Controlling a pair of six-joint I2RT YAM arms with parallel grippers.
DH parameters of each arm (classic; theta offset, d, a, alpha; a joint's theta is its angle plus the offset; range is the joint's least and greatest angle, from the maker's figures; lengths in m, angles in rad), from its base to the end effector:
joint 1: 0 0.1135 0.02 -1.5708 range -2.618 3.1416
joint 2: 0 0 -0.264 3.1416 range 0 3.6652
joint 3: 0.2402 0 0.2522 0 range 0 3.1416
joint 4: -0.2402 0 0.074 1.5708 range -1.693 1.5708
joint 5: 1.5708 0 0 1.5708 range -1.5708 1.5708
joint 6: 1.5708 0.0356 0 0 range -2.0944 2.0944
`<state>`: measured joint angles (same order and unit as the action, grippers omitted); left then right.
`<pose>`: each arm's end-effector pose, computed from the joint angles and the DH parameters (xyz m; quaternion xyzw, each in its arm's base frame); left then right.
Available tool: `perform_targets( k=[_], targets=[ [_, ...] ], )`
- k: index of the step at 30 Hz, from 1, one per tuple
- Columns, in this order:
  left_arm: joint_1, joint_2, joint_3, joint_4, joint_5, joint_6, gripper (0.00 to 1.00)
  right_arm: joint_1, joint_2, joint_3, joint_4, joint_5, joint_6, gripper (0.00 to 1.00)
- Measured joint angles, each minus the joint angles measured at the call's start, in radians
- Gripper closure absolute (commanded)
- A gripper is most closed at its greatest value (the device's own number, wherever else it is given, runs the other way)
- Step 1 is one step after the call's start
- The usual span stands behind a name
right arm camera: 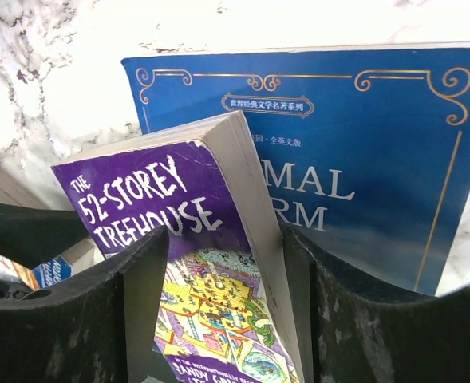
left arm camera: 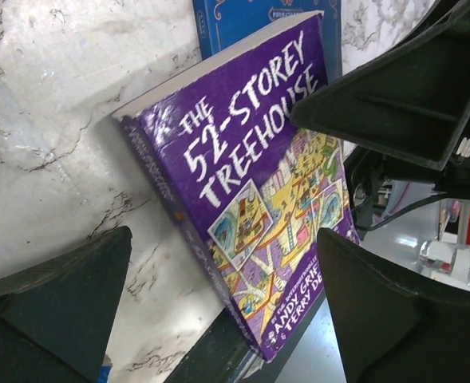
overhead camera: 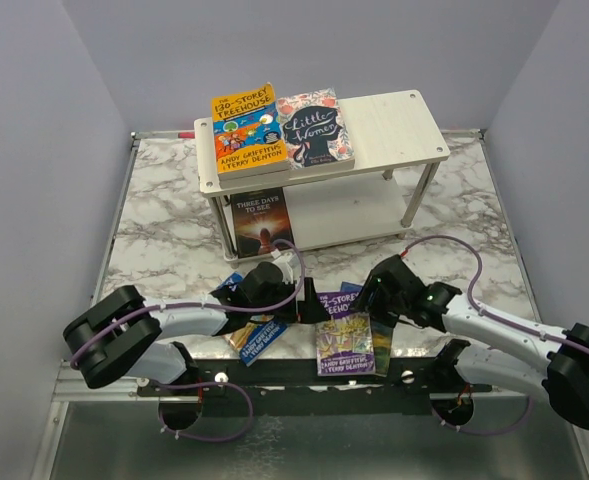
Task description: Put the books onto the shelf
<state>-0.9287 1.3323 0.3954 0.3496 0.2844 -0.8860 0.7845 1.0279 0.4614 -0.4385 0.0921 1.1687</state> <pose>0.1364 -0.1991 0.1483 0.0855 0.8710 -0.4452 0.1894 0.1305 0.1257 0.1663 0.1958 0.9391 0.2063 0.1927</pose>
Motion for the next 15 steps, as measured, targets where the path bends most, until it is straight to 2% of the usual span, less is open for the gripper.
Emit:
perform_targets(
  k=[8,15],
  targets=[
    [-0.013,0.079,-0.002,0.117,-0.001,-0.065,0.08,0.000,-0.024,-0.042,0.077,-0.027,-0.003,0.43],
    [-0.045,0.174,0.004,0.237,-0.001,-0.140,0.19,0.001,-0.084,-0.079,0.079,-0.030,-0.011,0.44]
  ],
)
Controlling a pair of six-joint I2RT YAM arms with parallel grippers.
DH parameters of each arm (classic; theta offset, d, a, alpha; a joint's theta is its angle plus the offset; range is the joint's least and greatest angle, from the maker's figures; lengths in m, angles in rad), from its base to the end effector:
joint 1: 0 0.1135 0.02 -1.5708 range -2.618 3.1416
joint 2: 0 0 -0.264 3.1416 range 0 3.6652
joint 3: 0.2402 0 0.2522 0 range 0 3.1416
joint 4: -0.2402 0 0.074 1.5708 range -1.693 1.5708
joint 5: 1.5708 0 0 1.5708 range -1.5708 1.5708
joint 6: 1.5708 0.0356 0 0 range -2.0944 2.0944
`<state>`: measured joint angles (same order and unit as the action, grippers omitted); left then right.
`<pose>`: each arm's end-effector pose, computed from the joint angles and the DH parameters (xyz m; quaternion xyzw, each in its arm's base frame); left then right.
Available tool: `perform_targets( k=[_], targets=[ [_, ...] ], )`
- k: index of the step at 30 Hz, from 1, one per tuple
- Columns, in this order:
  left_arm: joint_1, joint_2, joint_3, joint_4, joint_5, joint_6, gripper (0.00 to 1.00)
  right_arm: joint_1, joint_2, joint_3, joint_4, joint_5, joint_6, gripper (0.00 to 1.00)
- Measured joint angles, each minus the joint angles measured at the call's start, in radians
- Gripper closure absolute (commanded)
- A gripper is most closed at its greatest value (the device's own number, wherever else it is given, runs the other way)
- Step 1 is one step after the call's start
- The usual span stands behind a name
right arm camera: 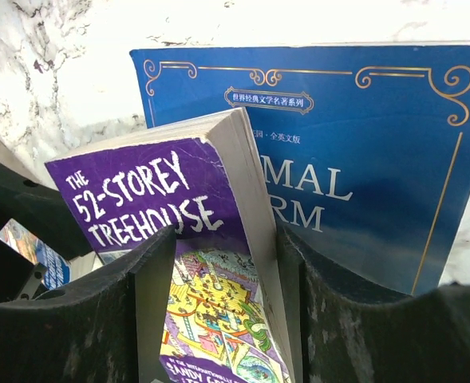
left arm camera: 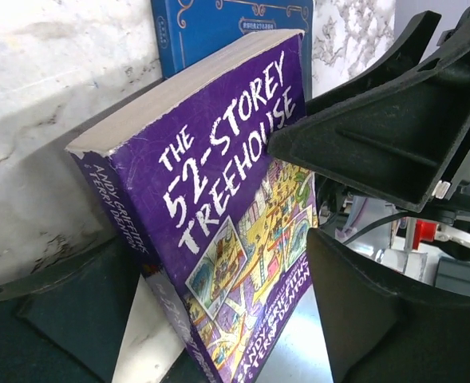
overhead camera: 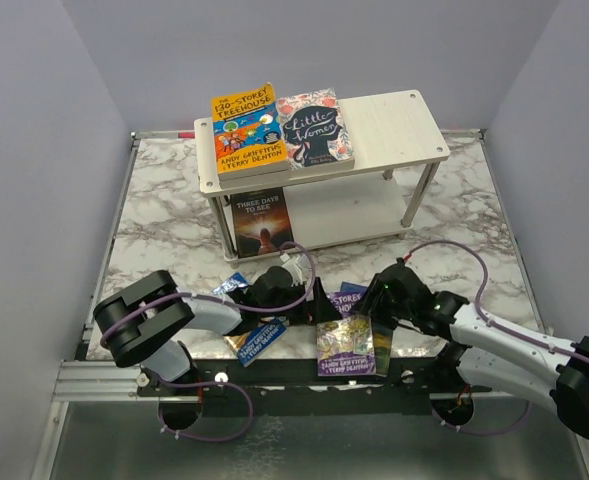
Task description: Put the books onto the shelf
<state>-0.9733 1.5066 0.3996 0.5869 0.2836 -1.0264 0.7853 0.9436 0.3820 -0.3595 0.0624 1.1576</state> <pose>0.1381 -0.2207 0.1310 0.0481 0.8580 -0.4838 0.1654 0.1222 0.1191 0.1604 0.1851 0.9290 0.2467 0.2044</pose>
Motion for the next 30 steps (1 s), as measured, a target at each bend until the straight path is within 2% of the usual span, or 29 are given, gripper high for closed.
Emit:
perform_targets(
  k=[6,11,12,17,20,25,30],
  targets=[
    [-0.023,0.065,0.003,0.072,0.001,-0.048,0.50,0.000,-0.055,-0.033,0.005,-0.001,0.002,0.46],
    [-0.031,0.092,0.002,0.063,0.001,-0.081,0.94,0.000,-0.114,-0.069,0.007,-0.002,0.011,0.46],
    [-0.031,0.091,0.002,0.072,0.002,-0.088,0.99,0.000,-0.127,-0.077,0.006,-0.002,0.014,0.46],
    [-0.035,0.080,0.004,0.074,0.004,-0.097,1.00,0.000,-0.173,-0.094,-0.005,-0.002,0.021,0.45],
    [-0.037,0.053,0.003,0.055,0.003,-0.097,1.00,0.001,-0.220,-0.097,-0.035,-0.005,0.020,0.38],
    [-0.043,-0.082,0.001,-0.011,-0.005,-0.095,1.00,0.001,-0.348,-0.097,-0.054,-0.020,-0.001,0.23],
    [-0.043,-0.240,0.001,-0.074,-0.024,-0.091,1.00,0.001,-0.479,-0.097,-0.050,-0.063,-0.061,0.18]
  ],
)
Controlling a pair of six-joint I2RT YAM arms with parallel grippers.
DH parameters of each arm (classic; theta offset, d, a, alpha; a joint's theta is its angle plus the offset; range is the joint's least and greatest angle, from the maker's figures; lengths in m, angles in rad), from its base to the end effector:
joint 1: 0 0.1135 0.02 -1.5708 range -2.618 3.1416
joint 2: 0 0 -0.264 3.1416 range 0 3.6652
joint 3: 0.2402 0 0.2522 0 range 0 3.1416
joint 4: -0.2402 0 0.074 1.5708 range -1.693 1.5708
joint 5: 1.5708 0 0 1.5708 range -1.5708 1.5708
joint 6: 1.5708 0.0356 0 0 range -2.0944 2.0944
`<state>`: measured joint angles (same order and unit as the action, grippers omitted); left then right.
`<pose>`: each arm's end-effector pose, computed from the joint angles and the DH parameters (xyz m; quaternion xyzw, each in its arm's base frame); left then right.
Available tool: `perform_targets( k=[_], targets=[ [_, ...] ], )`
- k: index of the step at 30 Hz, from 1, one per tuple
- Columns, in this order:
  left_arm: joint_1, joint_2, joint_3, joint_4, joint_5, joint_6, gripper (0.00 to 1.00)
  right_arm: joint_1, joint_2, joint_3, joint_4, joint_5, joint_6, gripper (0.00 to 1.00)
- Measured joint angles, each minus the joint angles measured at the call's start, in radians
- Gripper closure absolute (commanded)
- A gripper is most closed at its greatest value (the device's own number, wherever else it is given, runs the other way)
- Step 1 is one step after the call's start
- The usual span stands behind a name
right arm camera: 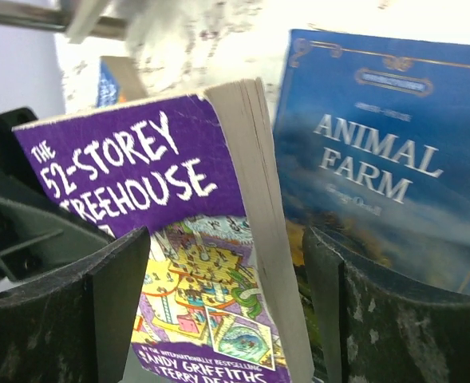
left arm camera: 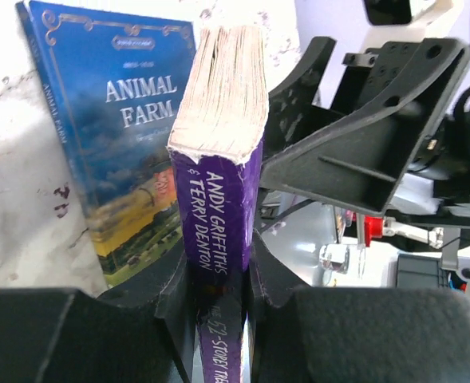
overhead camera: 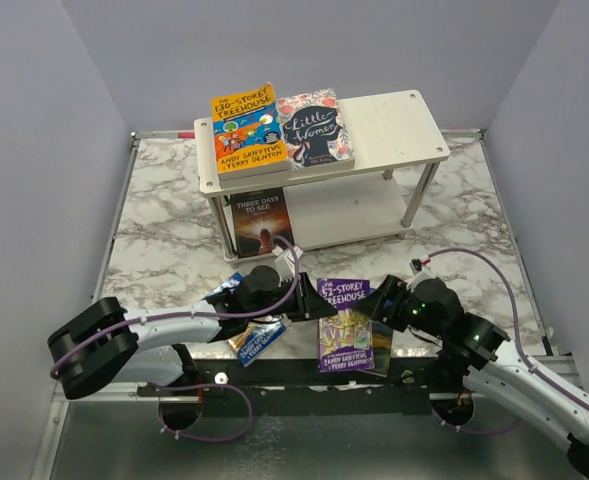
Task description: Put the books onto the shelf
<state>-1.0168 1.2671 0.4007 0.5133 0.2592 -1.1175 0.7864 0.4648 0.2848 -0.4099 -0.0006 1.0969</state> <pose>0.1222 -0.2150 0.1801 0.0329 0.8161 -0.5479 0.1809 0.0896 0.0898 0.1860 0.1363 0.8715 0.3810 0.2770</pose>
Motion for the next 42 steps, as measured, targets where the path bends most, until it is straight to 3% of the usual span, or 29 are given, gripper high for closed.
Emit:
perform_targets(
  k=[10,24,37,42],
  targets=[
    [0.000,-0.282,0.003,-0.116,-0.063,0.005,1.00,0.000,-0.178,0.000,0.102,-0.144,-0.130,0.16],
    [0.000,-0.590,0.018,-0.157,-0.167,0.041,1.00,0.000,-0.148,0.000,0.409,-0.451,-0.183,0.16],
    [0.000,-0.616,0.050,-0.172,-0.188,0.082,1.00,0.000,-0.145,-0.002,0.578,-0.568,-0.154,0.43],
    [0.000,-0.623,0.050,-0.195,-0.201,0.099,1.00,0.000,-0.151,-0.002,0.581,-0.573,-0.146,0.59]
  ],
)
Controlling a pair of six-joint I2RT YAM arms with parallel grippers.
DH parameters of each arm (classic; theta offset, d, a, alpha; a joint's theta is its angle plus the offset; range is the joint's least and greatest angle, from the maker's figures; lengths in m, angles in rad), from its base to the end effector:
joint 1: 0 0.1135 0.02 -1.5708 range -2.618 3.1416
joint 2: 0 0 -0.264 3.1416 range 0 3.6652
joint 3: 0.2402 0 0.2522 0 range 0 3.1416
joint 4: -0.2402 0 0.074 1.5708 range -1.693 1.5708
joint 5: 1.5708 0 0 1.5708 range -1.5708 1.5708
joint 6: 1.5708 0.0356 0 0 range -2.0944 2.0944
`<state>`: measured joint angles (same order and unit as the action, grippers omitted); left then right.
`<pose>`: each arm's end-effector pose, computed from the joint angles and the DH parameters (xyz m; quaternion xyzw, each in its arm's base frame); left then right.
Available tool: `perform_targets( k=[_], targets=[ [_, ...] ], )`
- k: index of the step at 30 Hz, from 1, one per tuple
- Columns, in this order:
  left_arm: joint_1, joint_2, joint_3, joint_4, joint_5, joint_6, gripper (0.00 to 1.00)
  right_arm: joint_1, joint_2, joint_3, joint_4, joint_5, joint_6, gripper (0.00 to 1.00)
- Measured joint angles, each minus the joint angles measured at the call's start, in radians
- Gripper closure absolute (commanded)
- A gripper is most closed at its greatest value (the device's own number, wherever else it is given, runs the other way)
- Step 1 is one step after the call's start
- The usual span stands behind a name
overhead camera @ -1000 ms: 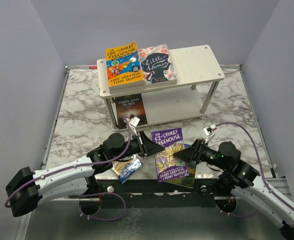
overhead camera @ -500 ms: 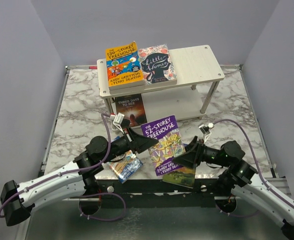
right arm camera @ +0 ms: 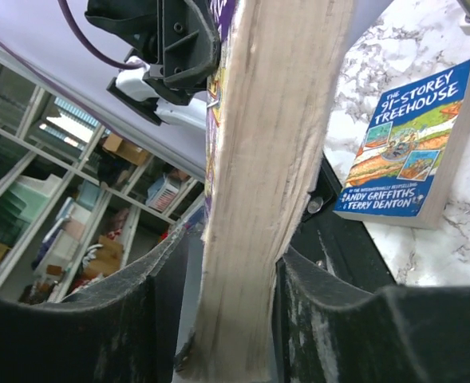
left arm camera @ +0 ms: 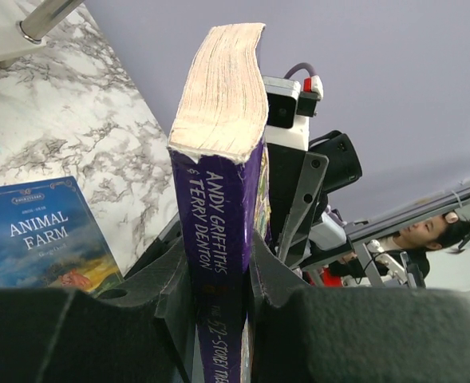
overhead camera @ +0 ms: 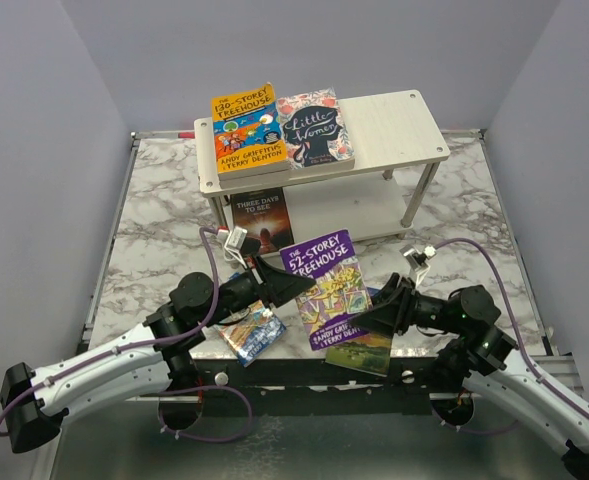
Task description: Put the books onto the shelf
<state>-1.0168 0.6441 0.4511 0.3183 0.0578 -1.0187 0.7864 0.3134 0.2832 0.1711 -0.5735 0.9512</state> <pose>0.0874 -0.1452 0.2976 0.0210 0.6612 -0.6480 0.3775 0.0700 0.0974 0.2621 -0.1611 0.6443 0.6728 0.3261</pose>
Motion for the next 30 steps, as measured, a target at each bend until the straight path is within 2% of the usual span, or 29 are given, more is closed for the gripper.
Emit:
perform_targets(
  k=[3,5,6,7,9,10,11,16,19,24,30],
  targets=[
    [0.000,-0.005,0.000,-0.009,-0.003,0.011,1.00,0.000,0.001,0.005,-0.004,0.000,0.000,0.71],
    [-0.002,-0.009,0.000,-0.011,-0.003,0.014,1.00,0.000,0.001,0.007,-0.011,0.000,-0.002,0.84],
    [-0.004,-0.013,0.001,-0.013,-0.004,0.019,1.00,0.000,0.002,0.008,-0.016,0.000,-0.001,0.94],
    [-0.005,-0.014,0.002,-0.014,-0.004,0.022,1.00,0.000,0.003,0.008,-0.018,0.002,-0.002,0.99],
    [-0.006,-0.019,0.005,-0.018,-0.004,0.022,0.99,0.000,0.006,0.011,-0.023,0.003,-0.002,0.99],
    [-0.006,-0.020,0.007,-0.020,-0.006,0.026,0.94,0.000,0.008,0.015,-0.026,0.003,-0.002,1.00],
    [-0.006,-0.020,0.010,-0.021,-0.007,0.030,0.87,0.000,0.010,0.017,-0.030,0.005,-0.002,1.00],
    [-0.006,-0.020,0.013,-0.031,-0.019,0.042,0.37,0.000,0.023,0.034,-0.048,0.010,-0.004,1.00],
    [-0.006,-0.023,0.013,-0.056,-0.051,0.061,0.21,0.000,0.026,0.063,-0.086,0.020,-0.015,1.00],
    [-0.005,-0.053,0.016,-0.114,-0.098,0.092,0.02,0.000,0.034,0.143,-0.182,0.060,-0.050,1.00],
    [-0.005,-0.114,0.044,-0.240,-0.166,0.154,0.01,0.000,0.084,0.299,-0.304,0.130,-0.140,1.00]
  ],
)
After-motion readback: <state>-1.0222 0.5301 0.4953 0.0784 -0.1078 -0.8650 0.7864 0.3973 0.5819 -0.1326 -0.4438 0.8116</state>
